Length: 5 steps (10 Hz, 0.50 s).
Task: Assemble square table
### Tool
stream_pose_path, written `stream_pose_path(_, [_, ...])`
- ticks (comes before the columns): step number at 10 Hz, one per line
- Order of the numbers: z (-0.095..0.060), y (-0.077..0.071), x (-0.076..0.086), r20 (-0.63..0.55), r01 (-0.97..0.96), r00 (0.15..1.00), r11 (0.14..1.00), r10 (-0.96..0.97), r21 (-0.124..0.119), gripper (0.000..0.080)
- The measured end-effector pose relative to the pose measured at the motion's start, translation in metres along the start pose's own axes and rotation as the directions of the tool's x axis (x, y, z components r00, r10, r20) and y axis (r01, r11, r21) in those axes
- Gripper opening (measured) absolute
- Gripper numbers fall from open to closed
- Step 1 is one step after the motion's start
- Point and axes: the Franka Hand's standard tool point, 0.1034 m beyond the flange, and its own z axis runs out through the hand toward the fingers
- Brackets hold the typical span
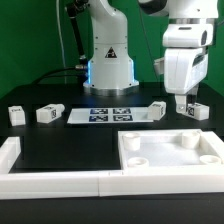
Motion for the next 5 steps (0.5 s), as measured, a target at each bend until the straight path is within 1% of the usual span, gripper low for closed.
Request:
stream_pose_path(3, [0.0,-0.004,0.003,-0.004,-0.245,0.969,0.969,0.245,0.011,0.0649])
stream_pose_path(4, [-0.001,-0.02,0.016,-0.002,-0.386,0.922,0.922,0.386,0.017,0.0649])
stream_pose_path(5, [-0.005,-0.046,0.033,-0.008,-0.421,0.907,0.907,0.421,0.023,0.0649])
